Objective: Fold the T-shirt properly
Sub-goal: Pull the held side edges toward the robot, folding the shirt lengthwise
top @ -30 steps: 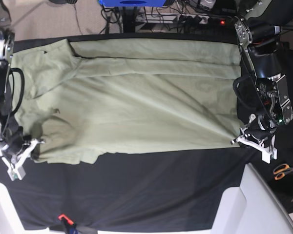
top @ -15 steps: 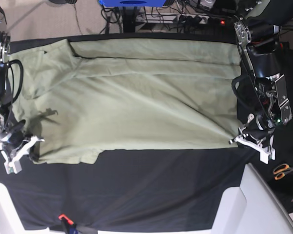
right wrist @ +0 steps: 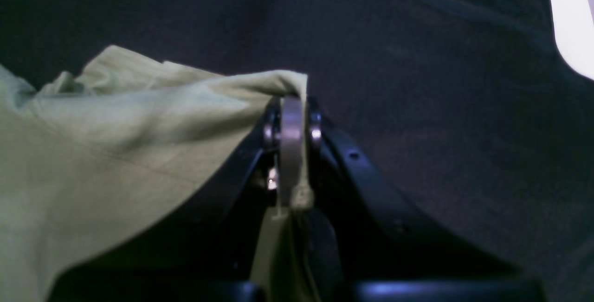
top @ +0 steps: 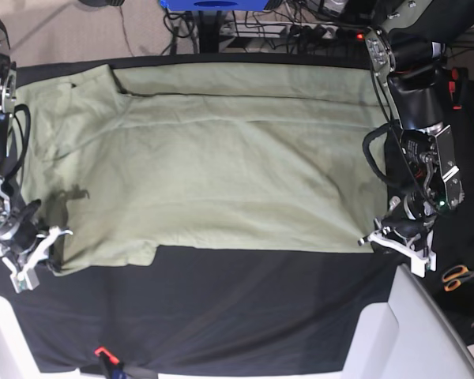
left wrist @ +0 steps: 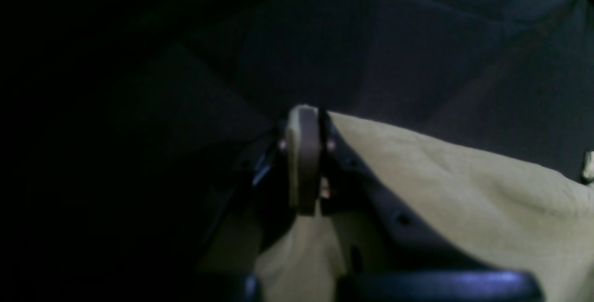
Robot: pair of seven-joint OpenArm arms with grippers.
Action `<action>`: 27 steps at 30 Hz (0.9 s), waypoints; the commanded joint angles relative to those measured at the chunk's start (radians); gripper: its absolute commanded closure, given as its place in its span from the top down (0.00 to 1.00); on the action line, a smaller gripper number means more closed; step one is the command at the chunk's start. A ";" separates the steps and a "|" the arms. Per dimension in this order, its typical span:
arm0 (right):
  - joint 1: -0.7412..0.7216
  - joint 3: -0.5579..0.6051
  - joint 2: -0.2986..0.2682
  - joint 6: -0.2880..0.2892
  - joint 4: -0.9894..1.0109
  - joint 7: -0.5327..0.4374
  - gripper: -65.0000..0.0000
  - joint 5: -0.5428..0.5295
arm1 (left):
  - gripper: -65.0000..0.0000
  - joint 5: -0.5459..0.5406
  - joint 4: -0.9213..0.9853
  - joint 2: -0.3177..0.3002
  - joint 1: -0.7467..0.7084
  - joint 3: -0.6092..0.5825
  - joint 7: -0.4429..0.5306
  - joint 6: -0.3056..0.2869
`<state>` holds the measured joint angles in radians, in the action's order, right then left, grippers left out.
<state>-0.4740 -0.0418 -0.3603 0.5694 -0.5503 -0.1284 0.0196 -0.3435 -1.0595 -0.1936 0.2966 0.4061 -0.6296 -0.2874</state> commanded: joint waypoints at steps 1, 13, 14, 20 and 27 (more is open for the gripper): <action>-0.032 -0.007 -0.018 -0.002 -0.007 -0.029 0.00 -0.013 | 0.00 -0.009 -0.024 -0.014 0.020 0.003 0.020 0.000; 0.018 -0.085 -0.016 -0.001 -0.020 -0.034 0.00 -0.013 | 0.00 -0.016 -0.097 -0.017 -0.058 -0.025 0.012 0.000; 0.024 -0.092 -0.016 0.001 -0.032 -0.030 0.00 -0.011 | 0.00 -0.018 -0.118 -0.017 -0.075 -0.032 0.006 0.000; 0.116 -0.094 -0.018 0.001 -0.176 0.011 0.00 -0.010 | 0.00 -0.019 -0.227 -0.013 -0.153 -0.032 -0.063 0.000; 0.222 -0.096 -0.019 0.004 -0.360 0.155 0.00 -0.014 | 0.00 -0.021 -0.351 -0.014 -0.250 -0.029 -0.089 0.000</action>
<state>-0.2310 -0.1310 -0.3603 0.5743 -0.8940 0.0483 0.0154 -0.3511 -1.3907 -0.1925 0.0296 0.3725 -0.7341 -0.2871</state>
